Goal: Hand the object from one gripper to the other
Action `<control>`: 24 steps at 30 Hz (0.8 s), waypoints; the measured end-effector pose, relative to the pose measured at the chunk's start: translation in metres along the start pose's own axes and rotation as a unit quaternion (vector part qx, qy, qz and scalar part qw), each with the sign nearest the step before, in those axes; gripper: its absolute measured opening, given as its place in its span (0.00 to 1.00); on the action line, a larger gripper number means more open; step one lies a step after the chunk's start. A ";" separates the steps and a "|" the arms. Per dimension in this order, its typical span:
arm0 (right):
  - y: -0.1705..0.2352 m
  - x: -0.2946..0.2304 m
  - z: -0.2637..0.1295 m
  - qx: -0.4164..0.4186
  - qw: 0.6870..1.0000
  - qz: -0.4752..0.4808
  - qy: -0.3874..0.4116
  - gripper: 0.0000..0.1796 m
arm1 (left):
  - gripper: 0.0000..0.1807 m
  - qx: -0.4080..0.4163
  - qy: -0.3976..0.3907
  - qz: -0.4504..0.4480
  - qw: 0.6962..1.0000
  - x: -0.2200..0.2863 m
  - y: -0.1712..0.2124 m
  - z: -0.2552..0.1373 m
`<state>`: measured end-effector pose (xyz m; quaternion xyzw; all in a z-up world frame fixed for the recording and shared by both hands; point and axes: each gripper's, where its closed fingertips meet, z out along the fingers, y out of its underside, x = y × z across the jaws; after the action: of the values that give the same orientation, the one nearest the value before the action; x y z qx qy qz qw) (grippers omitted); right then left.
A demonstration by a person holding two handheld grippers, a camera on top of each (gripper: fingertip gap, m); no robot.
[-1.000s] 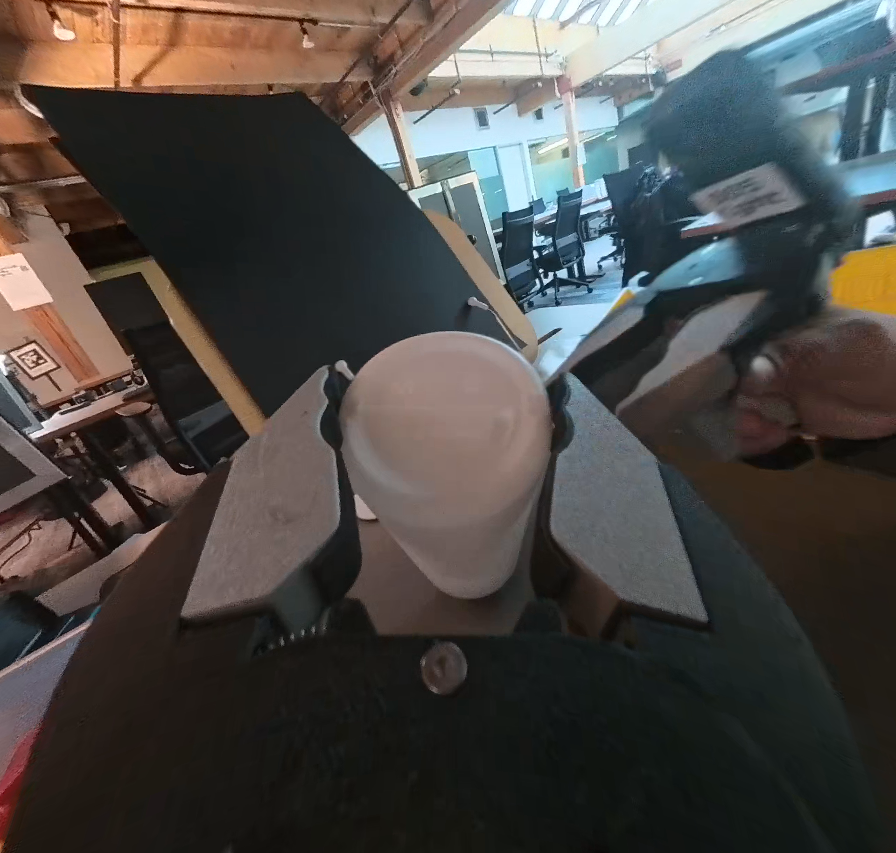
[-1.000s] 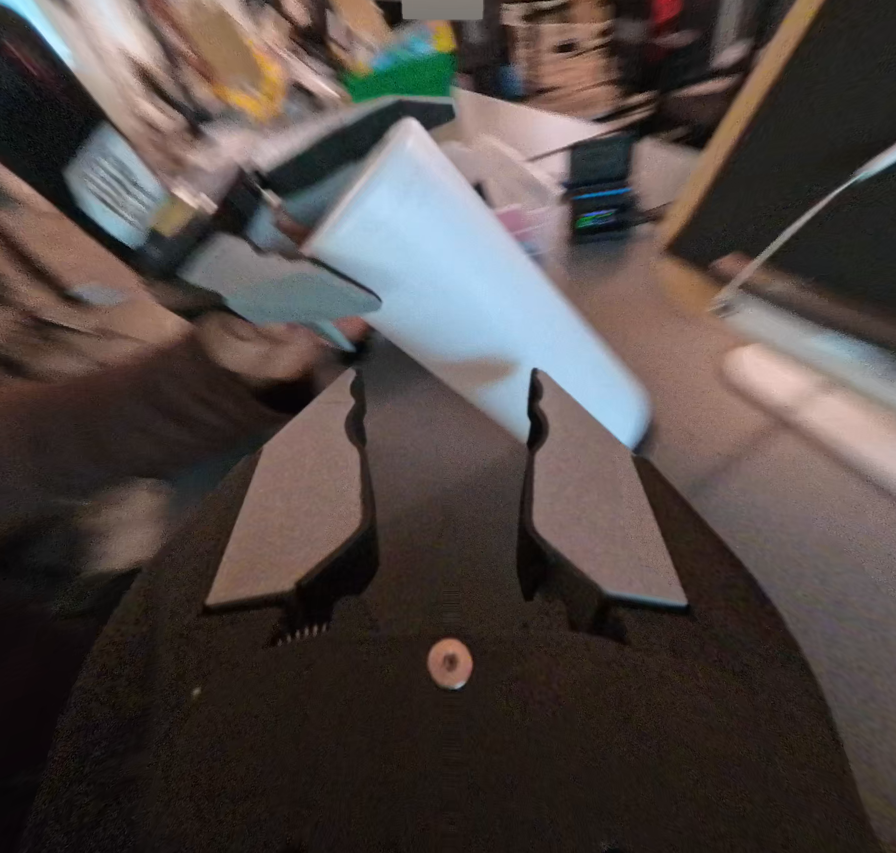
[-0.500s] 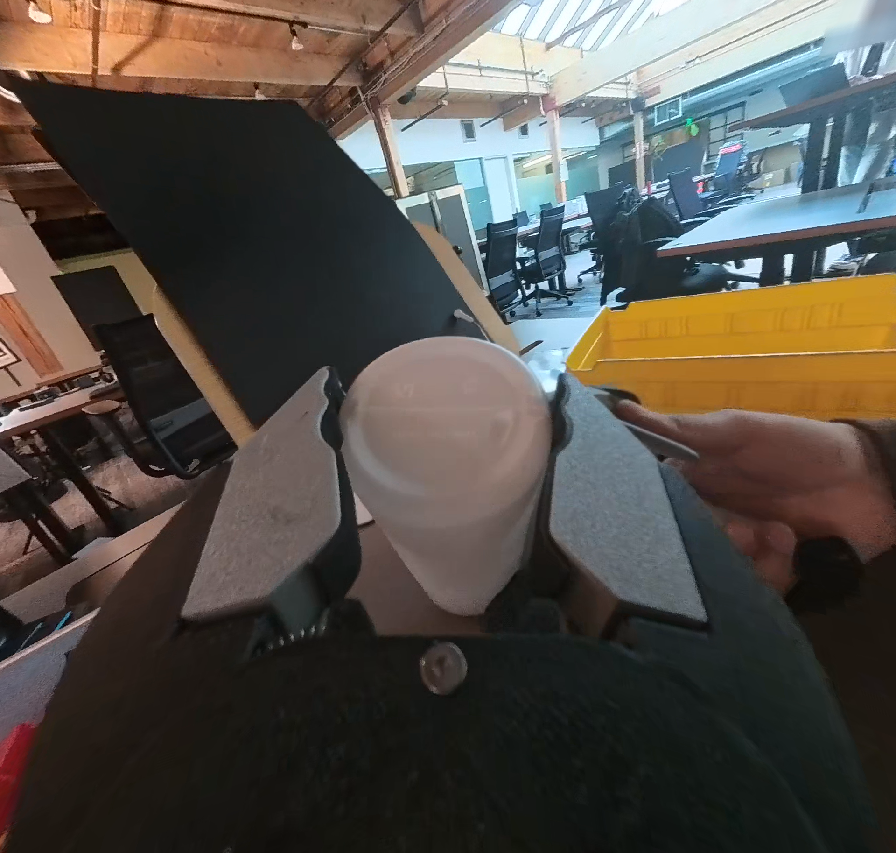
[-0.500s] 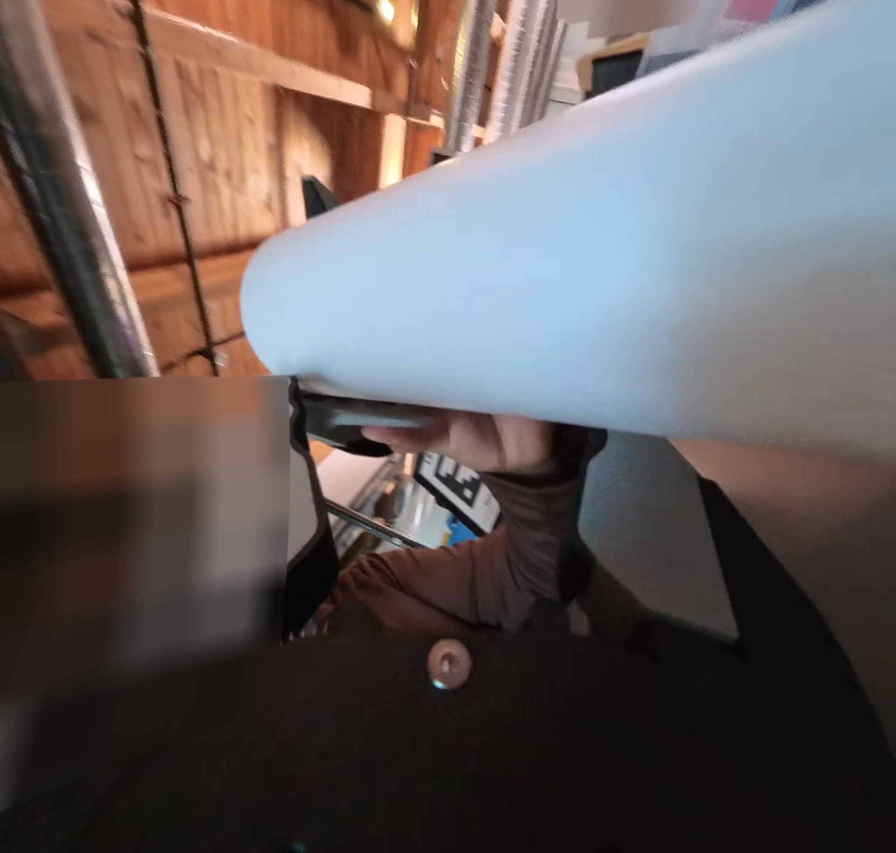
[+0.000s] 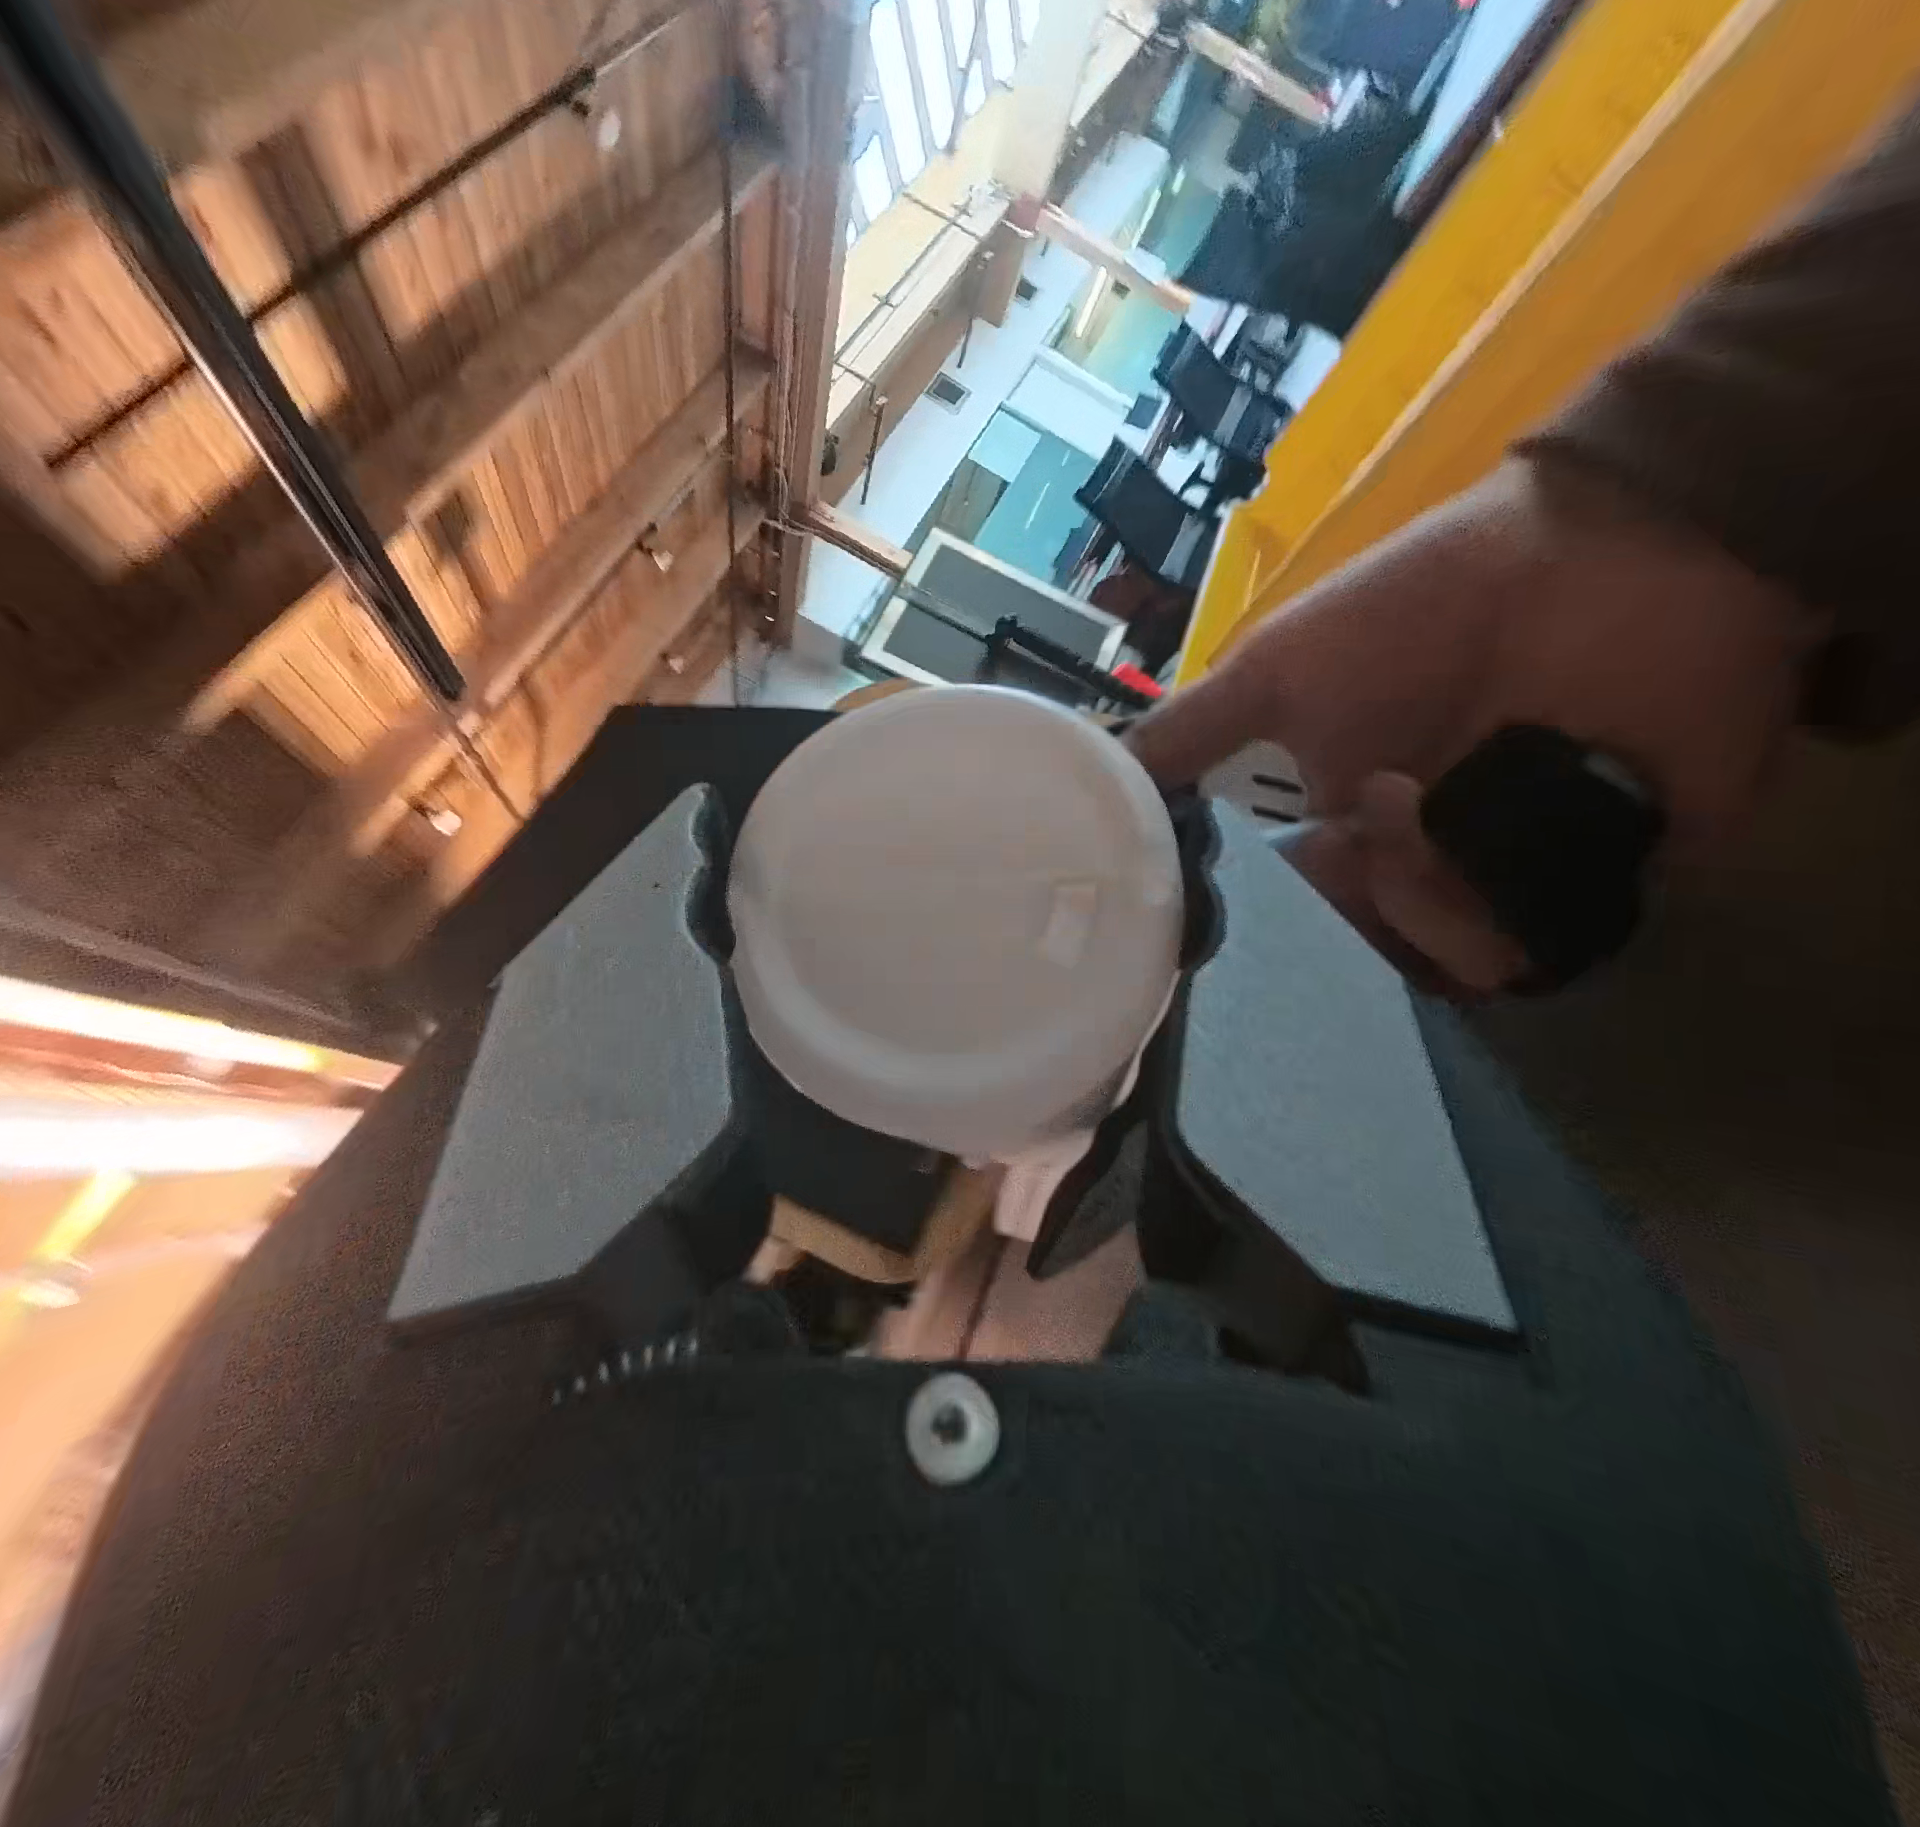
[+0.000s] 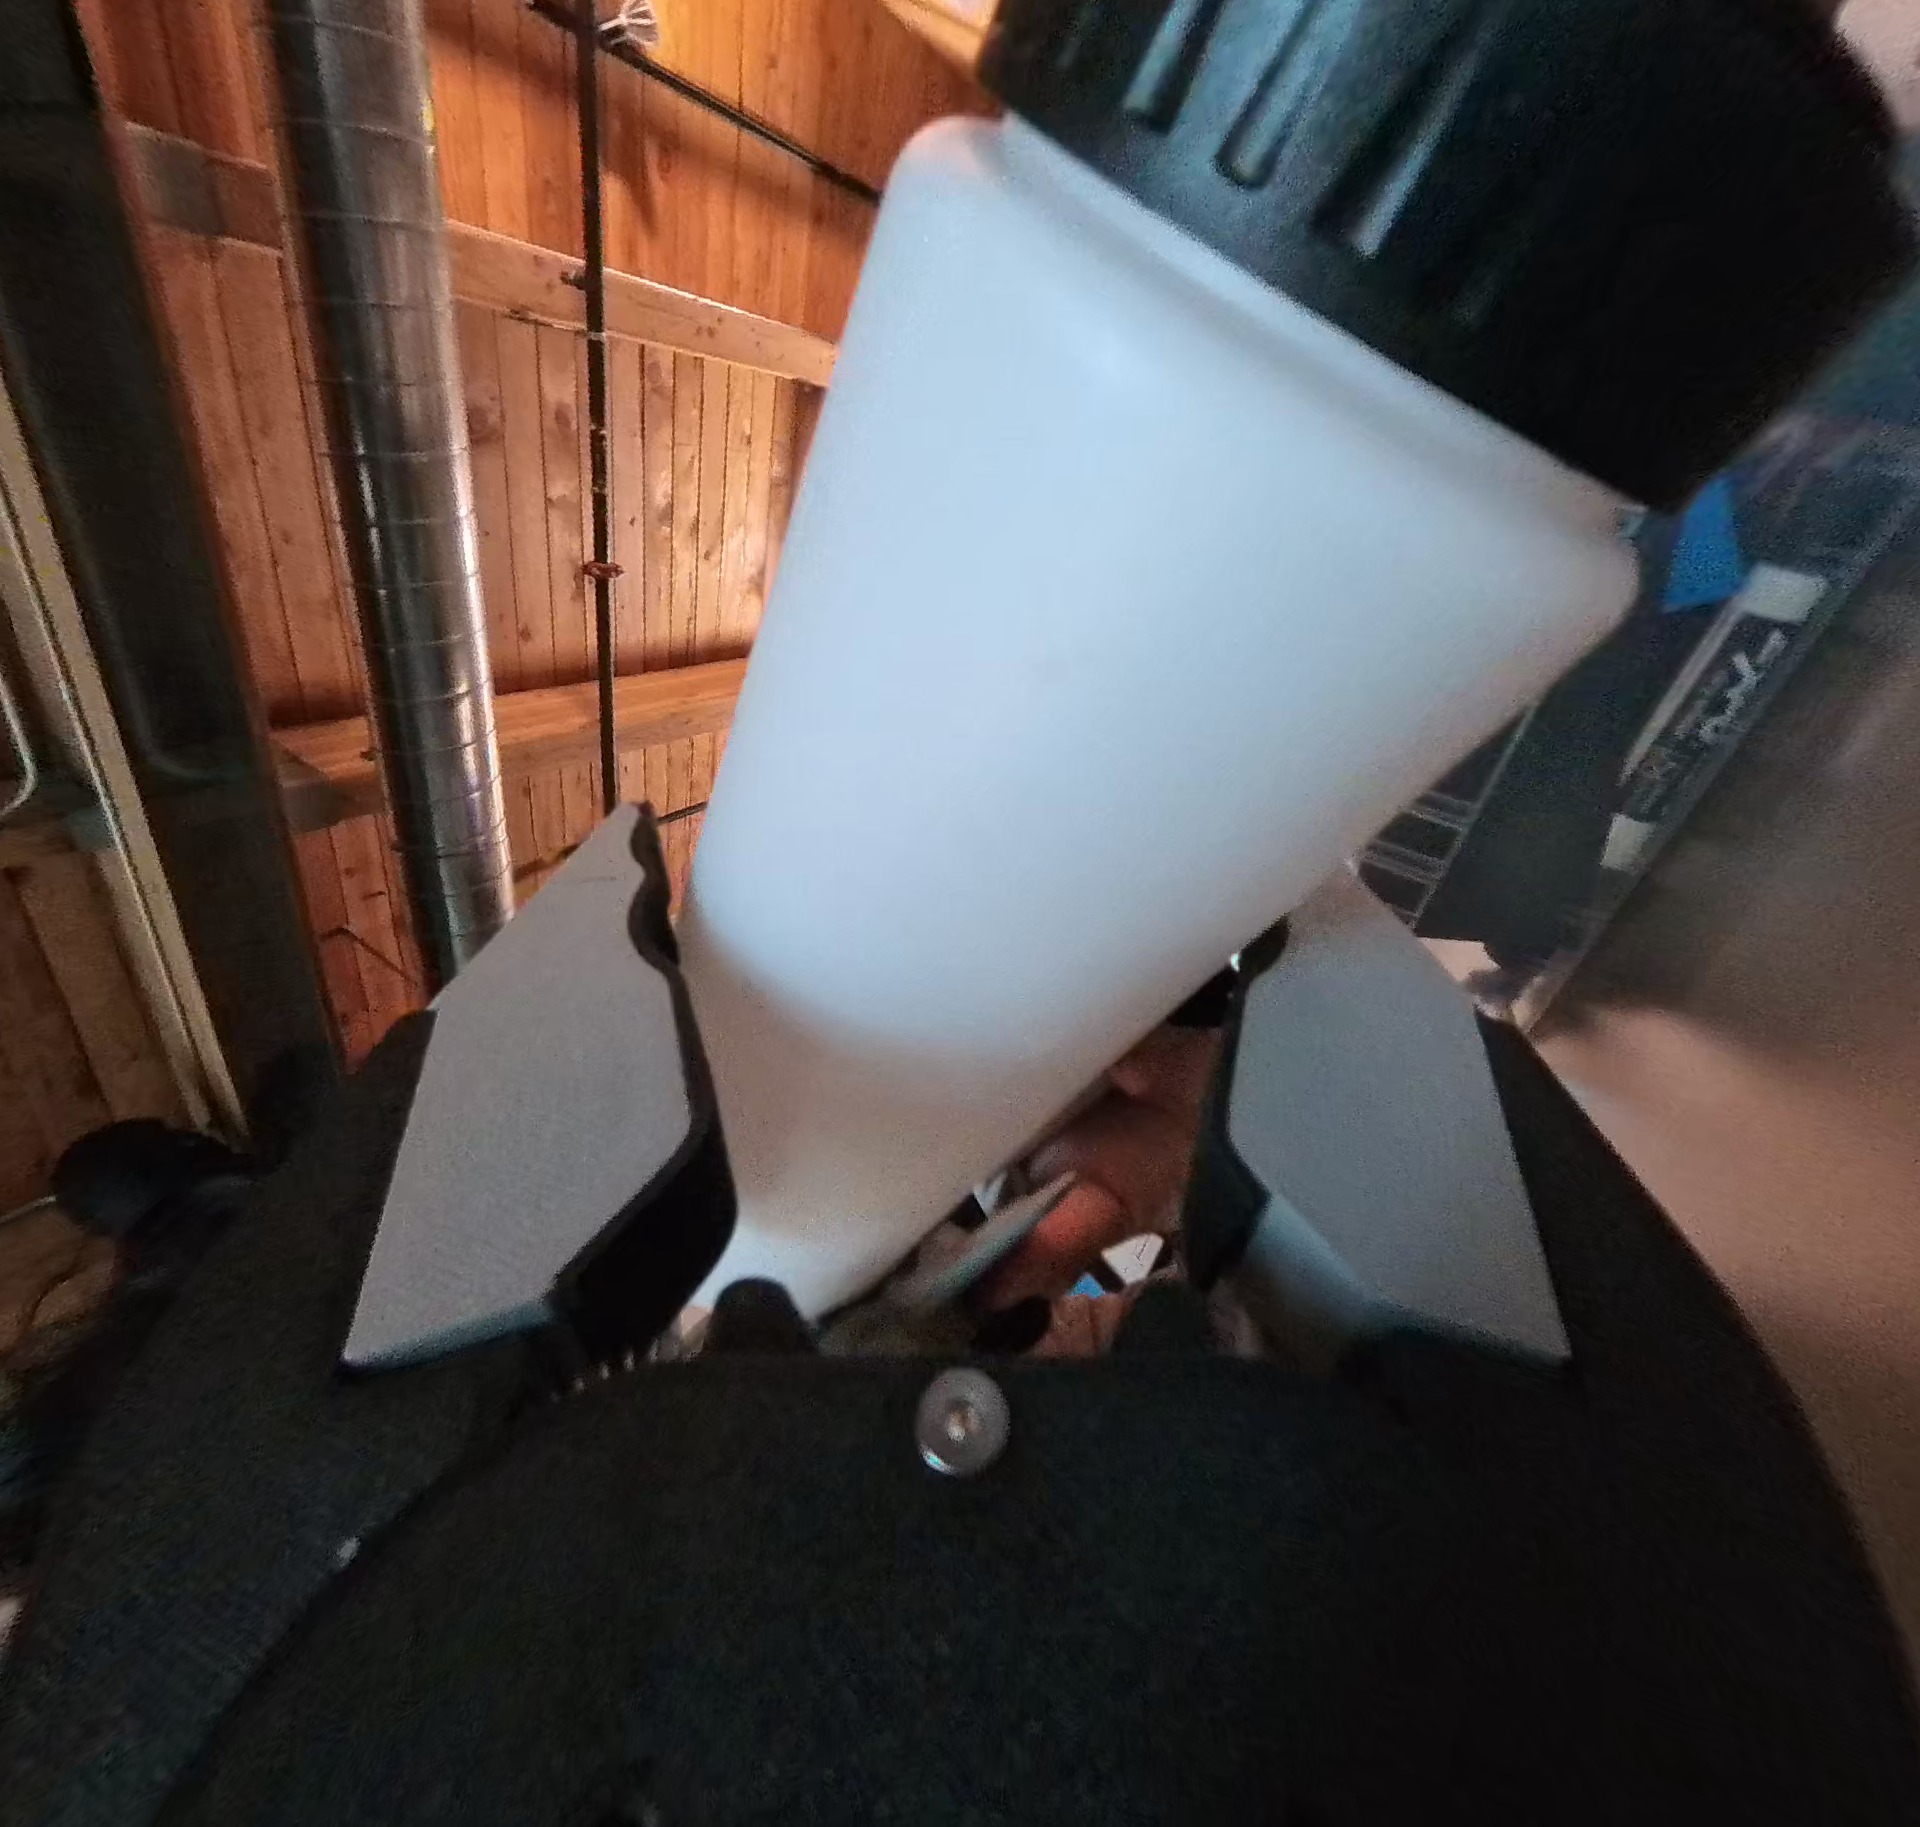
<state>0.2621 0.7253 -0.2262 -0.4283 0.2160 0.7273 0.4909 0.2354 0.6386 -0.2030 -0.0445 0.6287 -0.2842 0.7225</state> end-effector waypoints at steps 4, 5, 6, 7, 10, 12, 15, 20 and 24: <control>-0.001 -0.004 -0.008 -0.026 1.000 -0.013 -0.004 0.58 | 0.47 -0.019 -0.011 0.045 0.999 0.012 0.002 0.002; -0.003 -0.005 -0.009 -0.023 0.999 -0.028 0.003 0.57 | 0.47 -0.017 -0.009 0.029 0.999 0.012 0.004 0.001; -0.006 -0.006 -0.011 -0.021 0.999 -0.048 0.013 0.56 | 0.46 -0.015 -0.005 0.003 1.000 0.012 0.005 0.000; -0.008 -0.010 -0.012 -0.022 0.998 -0.064 0.014 0.54 | 0.45 -0.015 0.003 -0.029 0.999 0.011 0.007 -0.001; -0.015 -0.027 -0.015 -0.009 0.993 -0.114 0.010 0.50 | 0.43 -0.001 0.031 -0.145 0.989 0.004 0.009 -0.008; -0.011 -0.034 -0.013 -0.023 0.989 -0.145 0.017 0.50 | 0.44 0.011 0.053 -0.224 0.973 -0.004 0.011 -0.016; -0.003 -0.041 -0.007 -0.046 0.983 -0.178 0.017 0.50 | 0.47 0.019 0.080 -0.358 0.930 -0.019 0.019 -0.025; 0.014 -0.030 0.003 -0.107 0.944 -0.297 0.091 0.51 | 0.58 0.015 0.197 -0.603 0.773 -0.010 0.027 -0.031; 0.023 -0.019 0.005 -0.163 0.869 -0.433 0.175 0.51 | 0.61 -0.014 0.261 -0.661 0.704 0.015 0.028 -0.027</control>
<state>0.2425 0.7088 -0.2101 -0.6729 -0.0303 0.3800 0.6339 0.2211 0.6621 -0.2337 -0.3825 0.6053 -0.6805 0.1559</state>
